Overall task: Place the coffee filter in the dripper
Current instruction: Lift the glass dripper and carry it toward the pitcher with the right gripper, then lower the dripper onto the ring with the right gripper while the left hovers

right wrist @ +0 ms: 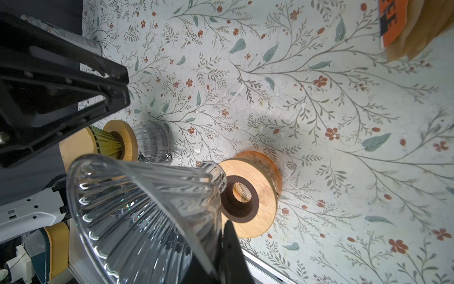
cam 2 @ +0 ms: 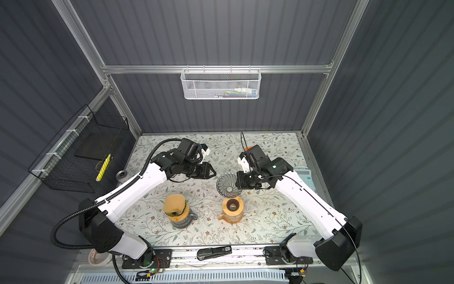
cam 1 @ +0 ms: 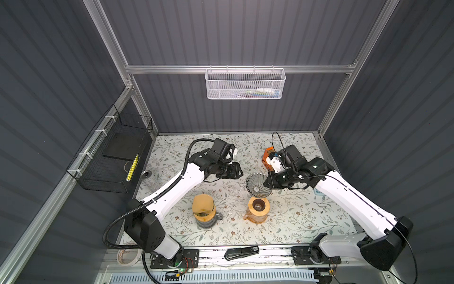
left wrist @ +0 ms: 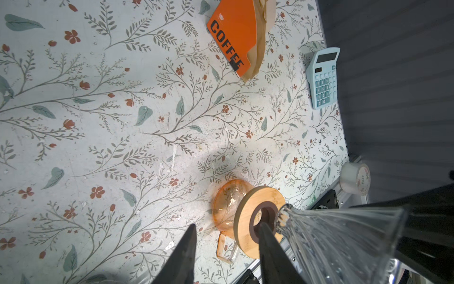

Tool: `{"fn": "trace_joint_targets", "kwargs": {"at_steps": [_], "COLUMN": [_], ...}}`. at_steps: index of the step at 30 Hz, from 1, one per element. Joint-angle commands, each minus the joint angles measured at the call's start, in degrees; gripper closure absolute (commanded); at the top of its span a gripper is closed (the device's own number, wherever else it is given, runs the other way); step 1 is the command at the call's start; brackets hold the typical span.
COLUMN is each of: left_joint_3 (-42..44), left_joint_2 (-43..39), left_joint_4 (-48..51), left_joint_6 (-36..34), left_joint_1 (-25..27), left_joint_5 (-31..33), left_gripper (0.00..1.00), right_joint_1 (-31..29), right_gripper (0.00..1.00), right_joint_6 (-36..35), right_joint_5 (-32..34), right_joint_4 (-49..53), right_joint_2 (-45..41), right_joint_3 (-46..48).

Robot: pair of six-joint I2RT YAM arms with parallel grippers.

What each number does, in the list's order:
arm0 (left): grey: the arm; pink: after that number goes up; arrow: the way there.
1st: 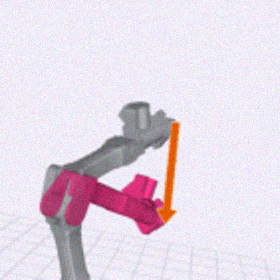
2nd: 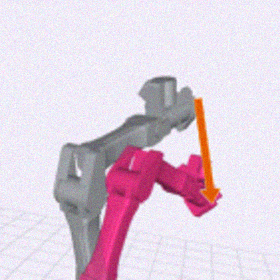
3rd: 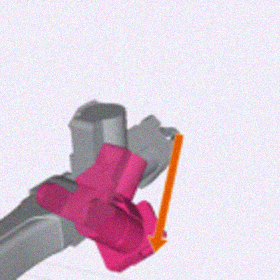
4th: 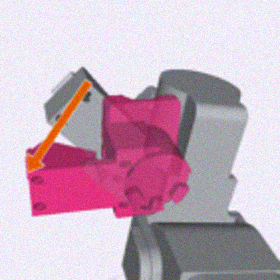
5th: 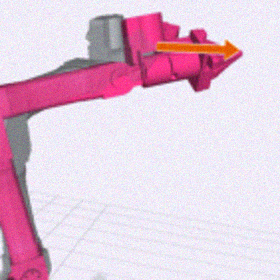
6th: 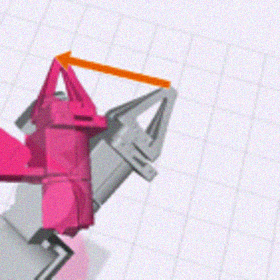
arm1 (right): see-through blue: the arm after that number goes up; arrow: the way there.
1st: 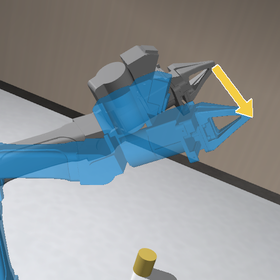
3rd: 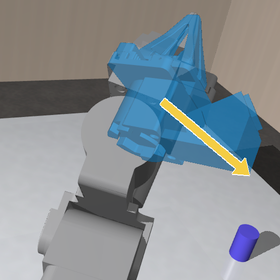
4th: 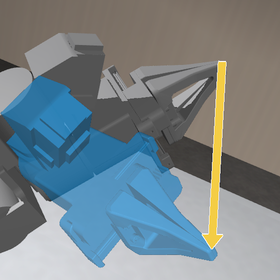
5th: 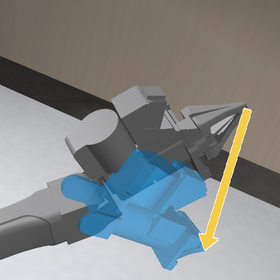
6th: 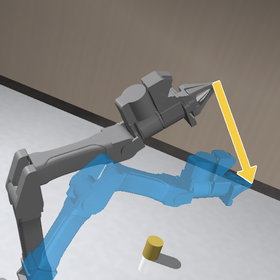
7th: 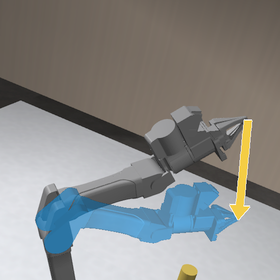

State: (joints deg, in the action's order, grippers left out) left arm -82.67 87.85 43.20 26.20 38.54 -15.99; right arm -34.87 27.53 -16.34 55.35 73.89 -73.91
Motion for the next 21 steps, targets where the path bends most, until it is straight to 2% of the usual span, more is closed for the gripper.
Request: {"fn": "trace_joint_targets", "kwargs": {"at_steps": [1, 19, 21], "left_joint_3": [-0.4, 0.5, 0.9], "left_joint_2": [-2.4, -2.4, -2.6], "left_joint_4": [-0.6, 0.5, 0.0], "left_joint_6": [0.7, 0.3, 0.5], "left_joint_1": [0.5, 5.7, 5.8], "left_joint_5": [-1.9, -2.5, -4.4], "left_gripper": [0.58, 0.59, 0.59], "right_joint_1": [0.1, -0.2, -0.3], "right_gripper": [1.0, 1.0, 1.0], "right_joint_6": [2.1, 5.0, 5.2], "right_joint_5": [-1.3, -2.2, -2.3], "right_joint_4": [0.1, -1.5, -2.1], "right_joint_2": [-1.8, -3.2, -3.2], "right_joint_3": [1.9, 9.7, 10.2]}}
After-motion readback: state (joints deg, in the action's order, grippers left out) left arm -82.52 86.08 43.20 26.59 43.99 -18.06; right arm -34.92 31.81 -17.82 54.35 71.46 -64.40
